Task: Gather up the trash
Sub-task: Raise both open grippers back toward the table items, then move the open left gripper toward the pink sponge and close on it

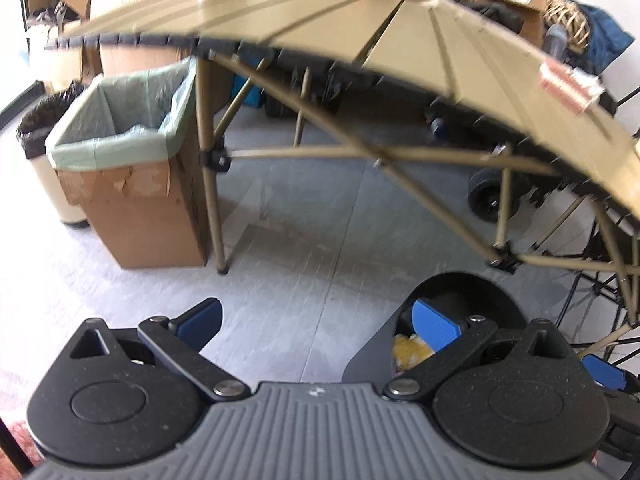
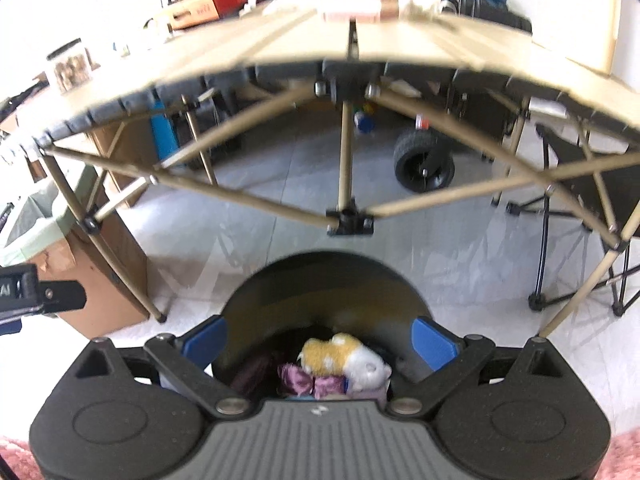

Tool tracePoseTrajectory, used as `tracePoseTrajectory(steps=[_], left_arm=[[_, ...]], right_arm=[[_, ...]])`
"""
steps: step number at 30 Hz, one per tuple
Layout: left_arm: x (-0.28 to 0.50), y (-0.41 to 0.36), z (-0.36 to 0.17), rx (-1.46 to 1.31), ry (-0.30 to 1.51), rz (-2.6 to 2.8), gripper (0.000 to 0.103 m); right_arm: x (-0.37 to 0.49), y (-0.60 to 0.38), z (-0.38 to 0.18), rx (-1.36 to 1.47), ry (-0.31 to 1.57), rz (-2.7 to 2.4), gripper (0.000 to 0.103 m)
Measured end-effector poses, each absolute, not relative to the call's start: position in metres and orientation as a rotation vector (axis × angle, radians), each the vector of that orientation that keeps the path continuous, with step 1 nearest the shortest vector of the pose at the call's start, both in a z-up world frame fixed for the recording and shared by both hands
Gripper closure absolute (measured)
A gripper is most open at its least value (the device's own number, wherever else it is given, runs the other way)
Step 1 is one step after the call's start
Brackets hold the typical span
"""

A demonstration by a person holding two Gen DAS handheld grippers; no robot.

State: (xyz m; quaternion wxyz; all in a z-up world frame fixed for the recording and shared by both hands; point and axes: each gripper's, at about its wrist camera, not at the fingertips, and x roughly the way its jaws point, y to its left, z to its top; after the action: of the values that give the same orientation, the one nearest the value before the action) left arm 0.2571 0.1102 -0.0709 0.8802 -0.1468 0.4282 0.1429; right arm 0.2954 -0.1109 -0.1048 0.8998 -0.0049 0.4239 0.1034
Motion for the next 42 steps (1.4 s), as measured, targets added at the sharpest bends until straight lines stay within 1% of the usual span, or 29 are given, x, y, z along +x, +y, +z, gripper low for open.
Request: tracePoseTrajectory(steps=[10,22,29,34,42], left_arm=[[0.257,0.080,-0.005,-0.240,0.751,0.236,0.000],[0.298,0.043,0.054,-0.179,0.665,0.155,0.000],[0.341,0.026,0.073,-0.163,0.642,0.129,0.000],[0.380,0.014,0.082,-0.166,0.630,0.125,0.000],[0.447,-0.020,0.077,-0.131,0.650,0.112,0.000]], right_arm=[[0.275,-0.138,-0.038,0.015,0.672,0.236,0.004],[0.305,-0.191,0.030,0.085,0.466,0.177,0.004],[0.345,-0.213,0.056,0.154,0.384,0.153,0.003],[0.381,-0.229,0.069,0.168,0.355,0.150,0.000],[0.437,-0.256,0.079,0.200,0.342,0.116,0.000]])
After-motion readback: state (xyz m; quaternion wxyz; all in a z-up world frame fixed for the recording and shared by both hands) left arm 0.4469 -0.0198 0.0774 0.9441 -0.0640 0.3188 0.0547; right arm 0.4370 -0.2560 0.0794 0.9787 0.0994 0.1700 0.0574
